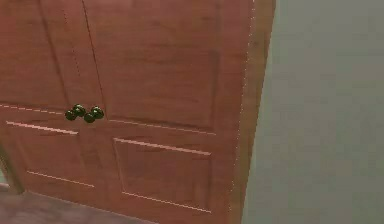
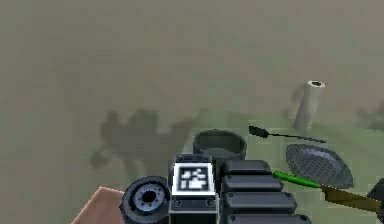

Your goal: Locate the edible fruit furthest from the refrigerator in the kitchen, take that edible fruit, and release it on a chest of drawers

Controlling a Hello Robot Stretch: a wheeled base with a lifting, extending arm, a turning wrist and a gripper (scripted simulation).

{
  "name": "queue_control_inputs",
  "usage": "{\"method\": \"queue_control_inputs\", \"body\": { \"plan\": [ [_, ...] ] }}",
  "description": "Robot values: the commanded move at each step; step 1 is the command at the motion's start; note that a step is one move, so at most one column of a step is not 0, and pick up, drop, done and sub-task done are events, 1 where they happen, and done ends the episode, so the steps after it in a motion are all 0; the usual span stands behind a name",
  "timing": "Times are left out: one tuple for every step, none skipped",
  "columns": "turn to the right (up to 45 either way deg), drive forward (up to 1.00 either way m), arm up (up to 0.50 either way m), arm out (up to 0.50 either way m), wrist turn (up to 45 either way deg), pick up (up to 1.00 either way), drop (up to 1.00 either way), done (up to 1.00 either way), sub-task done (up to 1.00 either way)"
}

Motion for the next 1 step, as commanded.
{"method": "queue_control_inputs", "body": {
  "plan": [
    [-45.0, 0.0, 0.0, 0.0, 0.0, 0.0, 0.0, 0.0, 0.0]
  ]
}}
